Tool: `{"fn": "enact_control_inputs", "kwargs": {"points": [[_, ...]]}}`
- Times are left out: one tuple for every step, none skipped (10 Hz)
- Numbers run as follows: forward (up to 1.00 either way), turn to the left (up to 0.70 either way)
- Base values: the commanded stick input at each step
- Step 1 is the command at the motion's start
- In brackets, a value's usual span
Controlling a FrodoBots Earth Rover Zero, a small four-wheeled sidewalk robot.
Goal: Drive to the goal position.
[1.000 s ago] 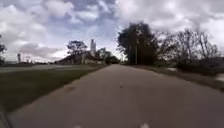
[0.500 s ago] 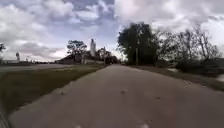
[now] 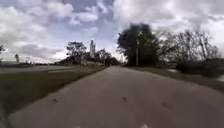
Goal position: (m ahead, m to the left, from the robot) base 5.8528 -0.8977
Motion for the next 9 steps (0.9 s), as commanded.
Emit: {"fn": "enact_control_inputs", "kwargs": {"points": [[0.7,0.0],[0.7,0.0],[0.7,0.0],[0.7,0.0],[0.7,0.0],[0.7,0.0],[0.7,0.0],[0.7,0.0],[0.7,0.0]]}}
